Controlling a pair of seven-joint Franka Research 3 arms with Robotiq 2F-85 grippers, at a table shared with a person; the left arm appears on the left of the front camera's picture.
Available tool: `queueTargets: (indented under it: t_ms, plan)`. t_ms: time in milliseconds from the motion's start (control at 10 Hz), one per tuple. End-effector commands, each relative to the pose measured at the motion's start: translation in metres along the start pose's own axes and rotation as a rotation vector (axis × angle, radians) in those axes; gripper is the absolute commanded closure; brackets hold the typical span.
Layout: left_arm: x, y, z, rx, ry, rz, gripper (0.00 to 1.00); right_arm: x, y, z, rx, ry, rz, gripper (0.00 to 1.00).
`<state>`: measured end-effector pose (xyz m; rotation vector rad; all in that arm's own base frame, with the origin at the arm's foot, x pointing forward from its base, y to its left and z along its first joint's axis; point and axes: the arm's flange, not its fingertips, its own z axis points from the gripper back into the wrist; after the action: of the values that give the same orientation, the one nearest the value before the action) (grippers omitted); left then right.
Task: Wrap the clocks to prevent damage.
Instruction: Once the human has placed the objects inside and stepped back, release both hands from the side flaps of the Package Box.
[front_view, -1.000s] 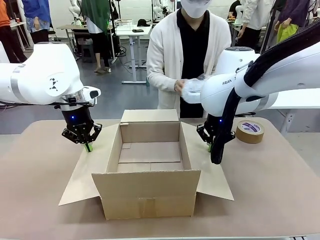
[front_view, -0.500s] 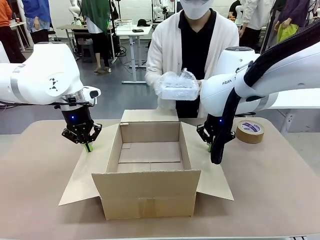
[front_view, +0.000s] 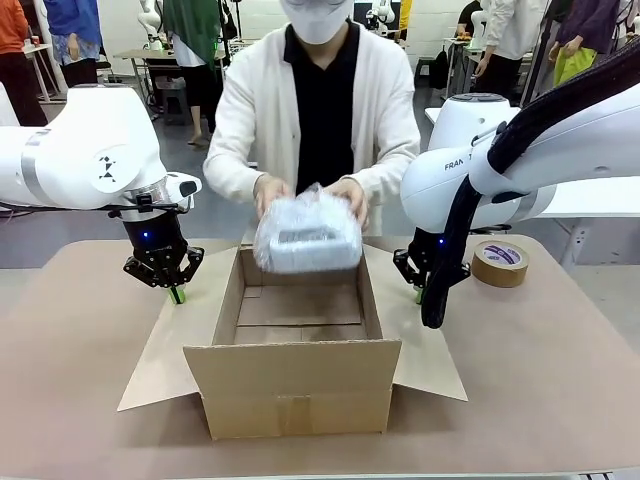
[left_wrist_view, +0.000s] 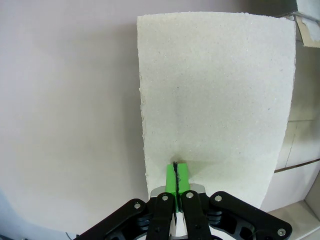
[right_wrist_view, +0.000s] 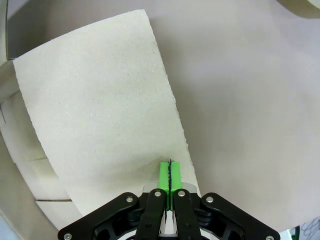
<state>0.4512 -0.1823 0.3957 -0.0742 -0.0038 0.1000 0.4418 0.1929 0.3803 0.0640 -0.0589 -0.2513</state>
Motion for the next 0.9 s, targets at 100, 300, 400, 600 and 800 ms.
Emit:
queueTargets:
  t_ms: [100,300,400,600,800]
  plan:
    - [0.0000,0.0007,0.0007,0.001,-0.002,0.006,1.00,-0.0008,0.0006,-0.0008,-0.005,0.001,0.002,0.99]
    - [0.0000,0.0007,0.0007,0.001,-0.002,0.006,1.00,-0.0008,0.0006,-0.0008,-0.005,0.001,0.002,0.99]
    - [0.0000,0.0007,0.0007,0.001,-0.002,0.006,1.00,-0.0008,0.0006,-0.0008,-0.005,0.001,0.002,0.99]
    - [0.0000,0.0007,0.0007,0.001,-0.002,0.006,1.00,-0.0008,0.0006,-0.0008,-0.005,0.001,0.002,0.99]
    - [0.0000,0.0007,0.0007,0.001,-0.002,0.006,1.00,-0.0008,0.0006,-0.0008,-0.005,0.001,0.002,0.99]
